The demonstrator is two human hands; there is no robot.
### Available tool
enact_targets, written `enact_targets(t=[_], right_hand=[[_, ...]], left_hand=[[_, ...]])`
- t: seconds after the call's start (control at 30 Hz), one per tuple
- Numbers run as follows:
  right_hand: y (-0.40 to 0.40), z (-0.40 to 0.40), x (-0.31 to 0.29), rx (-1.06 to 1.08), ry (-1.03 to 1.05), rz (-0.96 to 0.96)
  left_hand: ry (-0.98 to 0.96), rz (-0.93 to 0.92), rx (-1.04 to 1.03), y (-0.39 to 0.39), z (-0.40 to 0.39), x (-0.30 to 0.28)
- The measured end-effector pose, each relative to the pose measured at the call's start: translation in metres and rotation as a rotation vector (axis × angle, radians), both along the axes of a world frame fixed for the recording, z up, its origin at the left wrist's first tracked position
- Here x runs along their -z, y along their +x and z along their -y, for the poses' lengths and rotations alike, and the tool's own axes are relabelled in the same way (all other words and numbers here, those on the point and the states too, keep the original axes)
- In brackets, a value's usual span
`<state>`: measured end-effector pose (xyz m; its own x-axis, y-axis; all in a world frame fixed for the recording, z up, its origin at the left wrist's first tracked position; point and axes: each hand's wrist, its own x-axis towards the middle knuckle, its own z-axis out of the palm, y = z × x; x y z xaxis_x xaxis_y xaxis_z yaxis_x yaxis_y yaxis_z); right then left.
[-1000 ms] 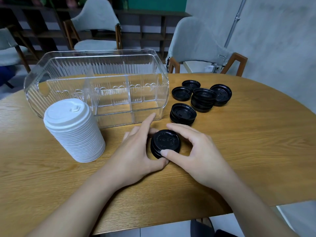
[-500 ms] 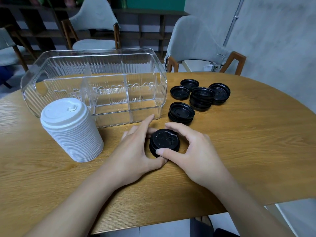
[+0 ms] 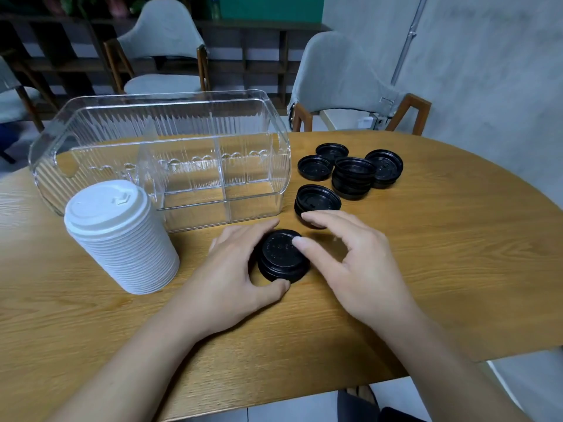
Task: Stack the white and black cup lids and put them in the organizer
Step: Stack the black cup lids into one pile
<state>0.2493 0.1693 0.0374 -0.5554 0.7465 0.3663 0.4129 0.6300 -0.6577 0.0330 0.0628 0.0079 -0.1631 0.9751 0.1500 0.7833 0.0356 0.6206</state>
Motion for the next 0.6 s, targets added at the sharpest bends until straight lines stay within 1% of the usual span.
enact_targets(t=[0.07, 0.2, 0.3, 0.4, 0.6], right_hand=[[0.0, -0.009, 0.005, 0.096, 0.1, -0.025], [-0.003, -0.03, 0.018, 0.222, 0.207, 0.102], [-0.008, -0.04, 0.025, 0.227, 0.291, 0.172], [-0.014, -0.043, 0.027, 0.214, 0.376, 0.181], [-0.011, -0.043, 0.027, 0.208, 0.393, 0.148]], left_hand=[[0.008, -0.02, 0.003, 0.001, -0.001, -0.001], [0.0, 0.003, 0.011, 0.005, -0.001, -0.003], [0.002, 0.006, 0.001, 0.007, 0.001, -0.005], [-0.006, 0.015, -0.012, 0.008, 0.002, -0.007], [-0.034, 0.017, 0.003, 0.009, 0.003, -0.01]])
